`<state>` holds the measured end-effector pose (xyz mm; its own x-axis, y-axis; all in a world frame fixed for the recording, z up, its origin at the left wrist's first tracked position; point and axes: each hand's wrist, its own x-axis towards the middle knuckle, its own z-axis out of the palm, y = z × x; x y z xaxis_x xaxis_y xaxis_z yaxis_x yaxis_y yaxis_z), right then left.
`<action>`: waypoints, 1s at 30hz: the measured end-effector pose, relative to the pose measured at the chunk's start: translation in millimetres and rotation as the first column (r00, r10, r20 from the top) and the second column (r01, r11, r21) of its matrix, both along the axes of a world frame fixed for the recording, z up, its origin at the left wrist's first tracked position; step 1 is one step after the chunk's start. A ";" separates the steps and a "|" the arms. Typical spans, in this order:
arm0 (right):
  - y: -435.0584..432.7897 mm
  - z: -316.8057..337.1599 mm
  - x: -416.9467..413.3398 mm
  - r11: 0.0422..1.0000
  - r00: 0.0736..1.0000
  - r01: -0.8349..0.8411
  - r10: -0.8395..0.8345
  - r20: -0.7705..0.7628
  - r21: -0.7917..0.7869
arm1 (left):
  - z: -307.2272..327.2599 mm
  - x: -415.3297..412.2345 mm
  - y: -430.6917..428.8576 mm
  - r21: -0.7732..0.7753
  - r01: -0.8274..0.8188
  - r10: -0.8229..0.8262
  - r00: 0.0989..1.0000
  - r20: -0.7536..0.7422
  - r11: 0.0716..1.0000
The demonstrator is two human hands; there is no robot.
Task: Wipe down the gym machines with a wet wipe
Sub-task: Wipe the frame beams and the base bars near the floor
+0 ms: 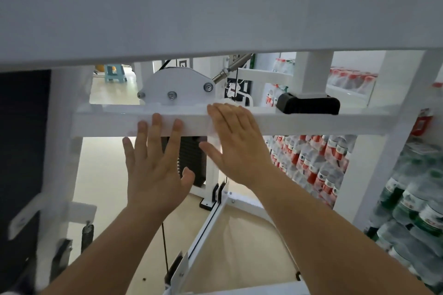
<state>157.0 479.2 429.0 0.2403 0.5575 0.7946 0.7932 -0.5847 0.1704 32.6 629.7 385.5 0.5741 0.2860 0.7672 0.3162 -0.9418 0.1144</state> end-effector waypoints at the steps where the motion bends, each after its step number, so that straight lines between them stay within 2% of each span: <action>1: -13.7 0.2 11.3 0.998 0.999 0.046 -0.046 -0.001 0.039 | -0.5 -1.0 1.6 0.010 0.004 -0.004 1.000 -0.019 1.000; 4: -35.1 0.7 27.4 0.962 0.981 0.186 -0.172 -0.086 0.201 | -0.8 -6.7 5.9 0.026 -0.003 0.005 0.997 -0.079 1.000; 6: -11.9 1.5 14.2 0.939 0.974 0.212 -0.181 -0.138 0.269 | 1.0 -10.6 7.8 0.014 0.008 -0.006 0.994 -0.113 1.000; 9: 49.1 -0.3 -23.4 0.967 0.995 0.059 -0.036 -0.098 0.249 | 2.5 -18.3 11.2 -0.025 0.018 -0.021 0.995 -0.100 1.000; 11: 75.8 0.1 -41.3 0.972 0.994 -0.074 0.090 -0.066 0.225 | 2.2 -25.5 17.5 -0.051 -0.032 0.030 0.999 -0.045 0.998; 14: 68.3 3.4 -36.6 0.982 0.987 -0.154 0.158 -0.020 0.111 | 2.1 -37.8 36.9 -0.079 -0.128 0.126 0.992 -0.031 0.989; 16: 47.4 1.8 -19.6 0.990 0.998 -0.070 0.068 0.016 0.122 | 4.4 -47.1 49.8 -0.047 -0.161 0.156 0.983 -0.097 0.986; 18: 35.9 -2.6 -12.4 0.977 0.999 0.043 -0.043 -0.006 0.209 | 7.4 -54.8 60.9 -0.019 -0.185 0.181 0.975 -0.126 0.982; 20: 51.6 -4.5 -24.4 0.962 0.998 0.053 -0.040 -0.052 0.267 | 9.6 -62.5 69.9 -0.018 -0.215 0.210 0.966 -0.153 0.976; 22: 85.3 -1.8 -49.2 0.969 0.994 -0.065 0.084 -0.068 0.239 | 9.7 -71.3 78.0 -0.004 -0.239 0.234 0.955 -0.184 0.971; 25: 138.2 10.1 -82.3 0.961 0.964 -0.254 0.261 -0.052 0.108 | 9.8 -84.6 90.5 0.029 -0.293 0.292 0.935 -0.201 0.956; 30: 159.2 18.1 -83.5 0.949 0.948 -0.316 0.316 0.027 -0.025 | 13.2 -96.5 98.0 0.025 -0.291 0.288 0.923 -0.257 0.956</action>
<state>73.5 638.4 447.2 0.0250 0.6164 0.7870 0.9310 -0.3012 0.2064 -64.0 727.7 398.7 0.6403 0.4785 0.6008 0.5949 -0.8038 0.0061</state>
